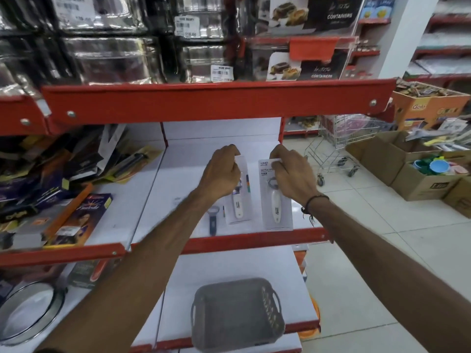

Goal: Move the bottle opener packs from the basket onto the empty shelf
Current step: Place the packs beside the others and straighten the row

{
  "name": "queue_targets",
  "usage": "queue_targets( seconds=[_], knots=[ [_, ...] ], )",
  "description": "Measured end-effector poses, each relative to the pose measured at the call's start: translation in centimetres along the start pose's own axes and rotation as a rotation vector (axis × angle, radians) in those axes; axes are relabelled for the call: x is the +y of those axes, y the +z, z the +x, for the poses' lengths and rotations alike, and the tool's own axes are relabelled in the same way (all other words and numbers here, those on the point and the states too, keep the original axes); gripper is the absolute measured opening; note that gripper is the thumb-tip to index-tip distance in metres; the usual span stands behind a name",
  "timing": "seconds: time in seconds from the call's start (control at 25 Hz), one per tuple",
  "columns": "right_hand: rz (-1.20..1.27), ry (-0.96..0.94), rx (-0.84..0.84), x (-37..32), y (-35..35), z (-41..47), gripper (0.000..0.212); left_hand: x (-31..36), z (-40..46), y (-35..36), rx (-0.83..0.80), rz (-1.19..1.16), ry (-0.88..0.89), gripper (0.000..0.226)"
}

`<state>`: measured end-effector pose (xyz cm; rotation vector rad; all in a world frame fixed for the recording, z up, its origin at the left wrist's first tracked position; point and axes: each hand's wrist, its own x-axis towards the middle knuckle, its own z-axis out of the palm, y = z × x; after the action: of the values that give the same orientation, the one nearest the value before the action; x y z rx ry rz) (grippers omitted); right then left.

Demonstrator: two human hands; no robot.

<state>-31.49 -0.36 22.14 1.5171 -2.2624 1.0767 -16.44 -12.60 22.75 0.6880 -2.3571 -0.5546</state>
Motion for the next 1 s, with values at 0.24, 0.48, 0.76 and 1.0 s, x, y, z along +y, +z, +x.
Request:
queue_targets(
  seconds=[0.24,0.48,0.76,1.0],
  knots=[
    [-0.006,0.086,-0.165,4.3,3.9,2.4,0.009,-4.0,1.5,5.2,-0.226,-0.069,-0.151,0.023],
    [-0.240,0.093,-0.368,5.9,6.6,0.7,0.040,-7.5,0.9,4.1,-0.382,0.105,-0.161,0.041],
    [-0.086,-0.110,-0.697,-0.9,8.3,0.4,0.069,-11.0,-3.5,-5.0,-0.690,0.269,-0.400,0.062],
    [-0.229,-0.153,-1.021,-4.0,10.6,-0.4,0.091,-11.8,-7.7,-6.8,-0.840,0.334,-0.391,0.084]
  ],
)
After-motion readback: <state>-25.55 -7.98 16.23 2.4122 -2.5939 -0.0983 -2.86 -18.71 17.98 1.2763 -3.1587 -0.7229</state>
